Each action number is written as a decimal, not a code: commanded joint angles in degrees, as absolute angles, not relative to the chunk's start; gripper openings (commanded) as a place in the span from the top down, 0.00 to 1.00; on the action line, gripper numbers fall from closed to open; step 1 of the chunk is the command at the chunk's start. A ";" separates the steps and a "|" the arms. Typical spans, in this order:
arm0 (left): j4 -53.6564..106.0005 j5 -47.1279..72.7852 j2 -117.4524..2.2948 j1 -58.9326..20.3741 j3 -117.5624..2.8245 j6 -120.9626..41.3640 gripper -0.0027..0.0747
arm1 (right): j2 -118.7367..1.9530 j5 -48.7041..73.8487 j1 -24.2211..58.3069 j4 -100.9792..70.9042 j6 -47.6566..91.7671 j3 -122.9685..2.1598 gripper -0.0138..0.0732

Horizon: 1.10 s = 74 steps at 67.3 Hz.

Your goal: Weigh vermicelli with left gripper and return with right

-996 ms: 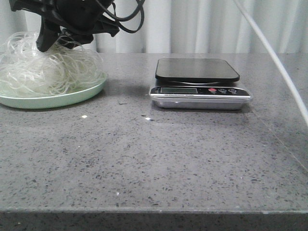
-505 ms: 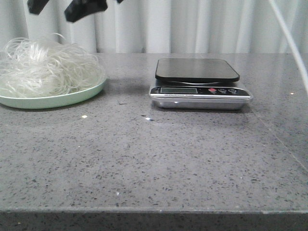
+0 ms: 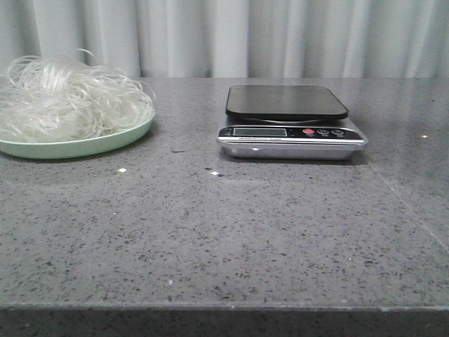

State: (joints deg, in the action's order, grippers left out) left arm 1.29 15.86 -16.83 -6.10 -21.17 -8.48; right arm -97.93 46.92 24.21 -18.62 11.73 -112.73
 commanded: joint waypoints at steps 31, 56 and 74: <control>1.58 11.62 -17.19 -6.02 -22.82 -8.05 0.79 | -69.94 36.47 8.67 -7.96 9.94 -81.80 0.67; 1.58 11.62 -17.19 -6.02 -22.82 -8.05 0.79 | -40.34 12.13 0.77 -7.96 9.94 -43.03 0.67; 1.58 11.64 -17.19 -6.02 -22.73 -8.05 0.79 | -21.65 6.16 -0.97 -7.96 10.00 -25.84 0.67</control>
State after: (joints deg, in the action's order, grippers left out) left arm 1.29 15.86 -16.83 -6.10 -21.13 -8.48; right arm -25.88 12.06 -0.50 -8.19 9.82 -27.84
